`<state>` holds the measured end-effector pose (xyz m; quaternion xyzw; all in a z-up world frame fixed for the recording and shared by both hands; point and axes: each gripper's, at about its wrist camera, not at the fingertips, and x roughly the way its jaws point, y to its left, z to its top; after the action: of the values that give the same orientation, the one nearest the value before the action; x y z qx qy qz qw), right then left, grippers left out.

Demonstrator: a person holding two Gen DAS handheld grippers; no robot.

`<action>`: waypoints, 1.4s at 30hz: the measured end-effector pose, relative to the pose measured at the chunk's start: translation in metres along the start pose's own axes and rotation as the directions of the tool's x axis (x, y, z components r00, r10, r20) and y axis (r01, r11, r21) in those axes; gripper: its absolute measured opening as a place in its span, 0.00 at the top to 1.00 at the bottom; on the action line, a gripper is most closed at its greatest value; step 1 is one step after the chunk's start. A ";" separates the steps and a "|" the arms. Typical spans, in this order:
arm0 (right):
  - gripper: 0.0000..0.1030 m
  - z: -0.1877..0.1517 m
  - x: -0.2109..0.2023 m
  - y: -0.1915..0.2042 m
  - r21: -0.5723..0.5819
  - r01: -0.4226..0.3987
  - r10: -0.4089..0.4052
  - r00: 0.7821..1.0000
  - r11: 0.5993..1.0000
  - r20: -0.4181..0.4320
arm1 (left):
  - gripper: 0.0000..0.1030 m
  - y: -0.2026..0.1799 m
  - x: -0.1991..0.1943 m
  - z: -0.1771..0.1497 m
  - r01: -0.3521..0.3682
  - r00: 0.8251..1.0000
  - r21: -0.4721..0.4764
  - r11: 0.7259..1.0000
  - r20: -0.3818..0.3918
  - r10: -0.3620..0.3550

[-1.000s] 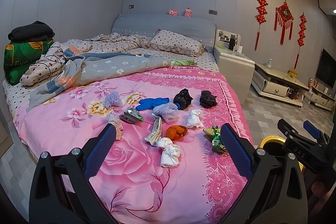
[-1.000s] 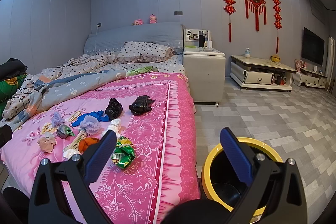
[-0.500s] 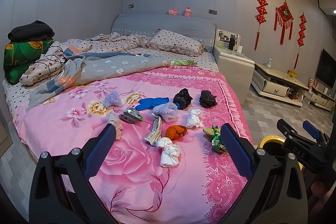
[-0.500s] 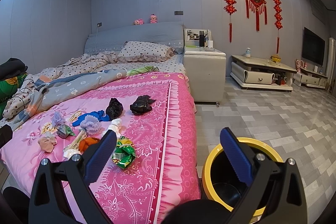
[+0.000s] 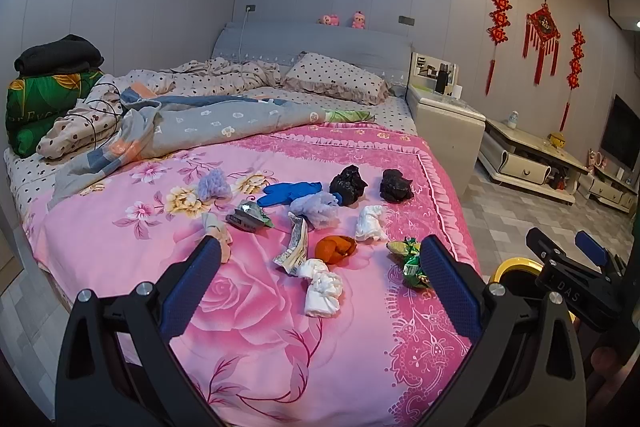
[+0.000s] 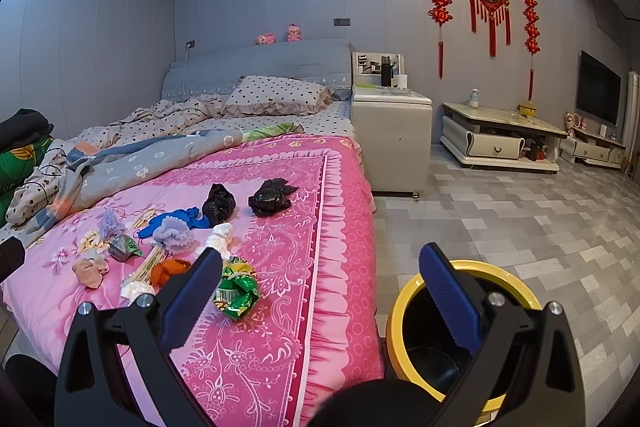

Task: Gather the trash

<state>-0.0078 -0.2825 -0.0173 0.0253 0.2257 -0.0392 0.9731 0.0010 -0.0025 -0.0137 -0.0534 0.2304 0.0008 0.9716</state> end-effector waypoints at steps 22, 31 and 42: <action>0.08 0.002 0.029 0.008 -0.053 -0.022 0.017 0.996 0.998 -0.086 | 0.07 0.013 0.025 -0.004 -0.044 0.996 0.005 0.999 -0.083 0.045; 0.08 -0.002 0.070 0.031 -0.142 -0.123 0.092 0.974 0.982 -0.207 | 0.07 0.051 0.061 0.000 -0.126 0.971 0.036 0.991 -0.199 0.130; 0.08 -0.011 0.123 0.055 -0.162 -0.238 0.169 0.921 0.958 -0.350 | 0.07 0.110 0.128 0.003 -0.196 0.927 0.003 0.981 -0.325 0.187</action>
<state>0.1026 -0.2353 -0.0797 -0.0437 0.3853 0.0905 0.9173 0.1136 0.1040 -0.0795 -0.0442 0.3907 0.0900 0.9150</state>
